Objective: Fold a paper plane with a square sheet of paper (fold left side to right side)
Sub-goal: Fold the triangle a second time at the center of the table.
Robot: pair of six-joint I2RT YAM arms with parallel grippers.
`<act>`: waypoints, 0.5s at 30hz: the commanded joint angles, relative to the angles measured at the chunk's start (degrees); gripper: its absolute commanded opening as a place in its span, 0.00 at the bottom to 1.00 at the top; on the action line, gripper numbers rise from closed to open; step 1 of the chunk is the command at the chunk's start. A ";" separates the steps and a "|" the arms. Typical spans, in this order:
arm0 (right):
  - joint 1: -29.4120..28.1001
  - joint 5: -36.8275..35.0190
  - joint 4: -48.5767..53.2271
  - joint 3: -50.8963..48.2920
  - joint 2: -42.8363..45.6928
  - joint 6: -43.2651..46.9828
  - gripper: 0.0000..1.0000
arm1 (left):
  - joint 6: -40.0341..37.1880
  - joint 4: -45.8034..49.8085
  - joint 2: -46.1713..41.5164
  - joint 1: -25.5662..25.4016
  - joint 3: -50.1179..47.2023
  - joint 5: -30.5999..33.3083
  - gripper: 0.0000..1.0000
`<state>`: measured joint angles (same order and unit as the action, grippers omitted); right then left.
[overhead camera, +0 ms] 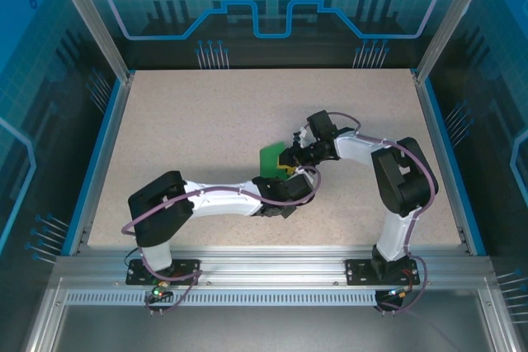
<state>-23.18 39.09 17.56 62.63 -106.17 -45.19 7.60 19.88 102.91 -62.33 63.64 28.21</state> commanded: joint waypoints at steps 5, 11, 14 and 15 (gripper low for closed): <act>0.69 -0.94 3.06 0.81 -0.54 1.90 0.32 | 1.00 -3.32 -4.44 2.57 -3.02 -6.64 0.00; 1.45 -0.93 -0.63 0.83 1.18 2.22 0.33 | 2.59 -6.17 -6.97 6.15 -5.55 -16.03 0.00; 2.65 -2.67 -2.21 0.45 3.66 2.47 0.34 | 4.15 -8.10 -8.26 8.39 -7.43 -20.10 0.00; 3.16 -3.48 -2.84 0.08 4.75 2.39 0.35 | 4.71 -8.76 -8.68 9.25 -8.06 -21.52 0.00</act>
<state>-22.04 37.28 17.12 62.63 -105.67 -43.75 9.65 14.17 96.66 -55.24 57.56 13.93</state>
